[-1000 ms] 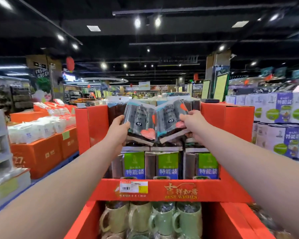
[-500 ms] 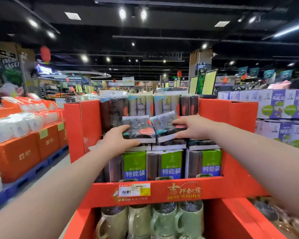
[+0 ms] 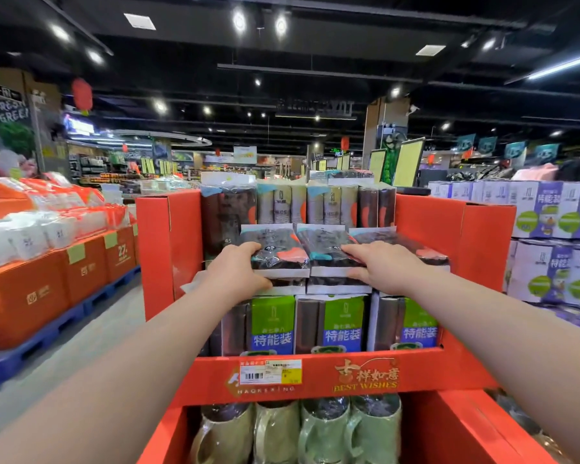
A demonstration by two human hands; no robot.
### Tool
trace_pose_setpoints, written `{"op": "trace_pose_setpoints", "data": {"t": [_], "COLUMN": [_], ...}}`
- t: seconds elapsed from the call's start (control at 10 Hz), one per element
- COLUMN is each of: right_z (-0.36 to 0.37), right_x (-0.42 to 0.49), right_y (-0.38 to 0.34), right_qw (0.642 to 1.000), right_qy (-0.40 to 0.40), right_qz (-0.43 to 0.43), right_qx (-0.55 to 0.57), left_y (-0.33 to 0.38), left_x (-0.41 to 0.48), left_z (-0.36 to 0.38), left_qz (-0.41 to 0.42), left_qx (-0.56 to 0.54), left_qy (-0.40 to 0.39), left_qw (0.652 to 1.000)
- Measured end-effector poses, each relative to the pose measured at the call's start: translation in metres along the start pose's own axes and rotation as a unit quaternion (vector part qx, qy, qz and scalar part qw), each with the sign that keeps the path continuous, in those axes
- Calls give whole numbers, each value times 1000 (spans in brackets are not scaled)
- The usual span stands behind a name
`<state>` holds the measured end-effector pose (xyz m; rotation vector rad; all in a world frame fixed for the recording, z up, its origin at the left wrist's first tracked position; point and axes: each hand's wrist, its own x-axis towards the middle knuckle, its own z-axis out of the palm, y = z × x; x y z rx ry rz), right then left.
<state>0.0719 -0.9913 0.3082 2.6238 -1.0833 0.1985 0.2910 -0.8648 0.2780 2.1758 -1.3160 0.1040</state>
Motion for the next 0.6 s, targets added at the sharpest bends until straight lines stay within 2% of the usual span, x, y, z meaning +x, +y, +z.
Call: {"op": "trace_pose_setpoints", "data": {"t": [0.2, 0.3, 0.4, 0.5, 0.6], "right_z": [1, 7, 16, 16, 25], "right_x": [-1, -2, -14, -46, -87], "right_y": [-6, -11, -12, -8, 1], "right_qw": [1000, 999, 999, 998, 995], "right_qy": [5, 32, 38, 68, 85], "right_qz": [5, 19, 31, 9, -48], "right_qx": [-2, -6, -23, 1, 22], "left_y": [10, 19, 30, 42, 58], "left_x": [9, 5, -15, -44, -81], "left_z": [-21, -18, -5, 7, 32], "left_qz": [-11, -33, -51, -56, -23], "left_qx": [70, 124, 215, 214, 192], "left_qy": [-77, -63, 3, 54, 76], "left_qw": [994, 990, 975, 974, 978]}}
